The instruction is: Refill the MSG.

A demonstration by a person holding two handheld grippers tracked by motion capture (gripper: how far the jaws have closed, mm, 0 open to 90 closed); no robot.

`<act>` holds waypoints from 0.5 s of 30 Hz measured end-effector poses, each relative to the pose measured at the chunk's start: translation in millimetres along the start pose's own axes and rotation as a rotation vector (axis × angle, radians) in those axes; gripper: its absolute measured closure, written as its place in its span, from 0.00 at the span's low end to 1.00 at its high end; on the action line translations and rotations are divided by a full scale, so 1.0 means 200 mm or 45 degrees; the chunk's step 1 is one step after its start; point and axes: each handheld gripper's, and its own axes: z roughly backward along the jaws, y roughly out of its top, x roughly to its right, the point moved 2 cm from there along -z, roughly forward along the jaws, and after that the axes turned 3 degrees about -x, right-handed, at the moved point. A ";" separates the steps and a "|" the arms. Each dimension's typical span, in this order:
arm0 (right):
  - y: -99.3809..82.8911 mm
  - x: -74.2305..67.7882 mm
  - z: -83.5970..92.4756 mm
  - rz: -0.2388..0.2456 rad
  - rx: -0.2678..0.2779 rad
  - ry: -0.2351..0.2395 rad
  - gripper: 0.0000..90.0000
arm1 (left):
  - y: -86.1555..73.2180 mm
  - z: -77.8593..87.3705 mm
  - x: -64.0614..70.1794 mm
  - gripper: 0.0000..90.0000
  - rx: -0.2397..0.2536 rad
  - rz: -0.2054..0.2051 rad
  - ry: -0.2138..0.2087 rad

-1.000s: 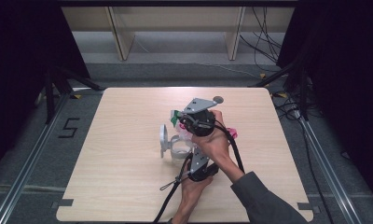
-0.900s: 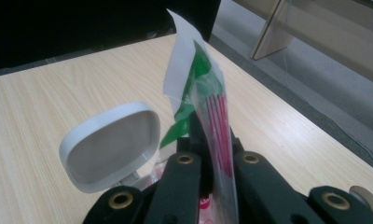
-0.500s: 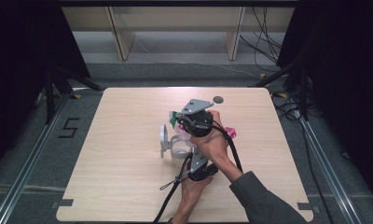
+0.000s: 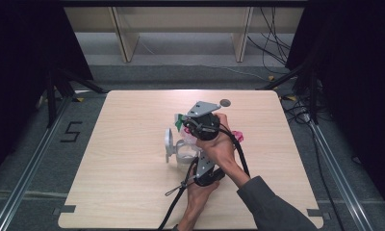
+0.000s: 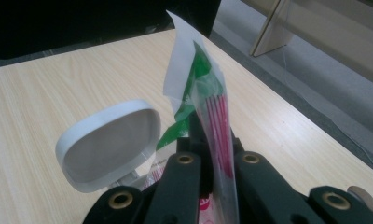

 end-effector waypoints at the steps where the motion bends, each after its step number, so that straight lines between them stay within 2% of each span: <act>1: 0.00 0.00 0.00 -0.004 -0.004 0.004 1.00 | 0.00 0.00 0.00 0.80 0.002 0.002 0.000; 5: 0.00 -0.01 0.00 -0.001 0.008 0.005 1.00 | 0.00 0.00 0.00 0.80 -0.001 -0.017 0.014; 6: 0.00 -0.01 0.00 -0.003 0.000 0.007 1.00 | 0.00 0.00 0.00 0.80 -0.001 -0.008 0.003; 8: 0.00 -0.01 -0.01 0.028 -0.014 -0.003 1.00 | 0.00 0.00 0.00 0.80 0.004 -0.004 0.005; 9: 0.00 -0.01 0.00 0.007 -0.007 0.001 1.00 | 0.01 0.00 0.00 0.80 0.007 -0.001 0.008; 11: 0.01 -0.01 0.00 0.018 0.006 0.009 1.00 | 0.00 0.00 0.00 0.80 0.002 -0.003 0.006; 15: 0.00 -0.02 -0.01 0.010 -0.025 0.005 1.00 | 0.00 0.00 0.00 0.80 0.007 0.004 0.003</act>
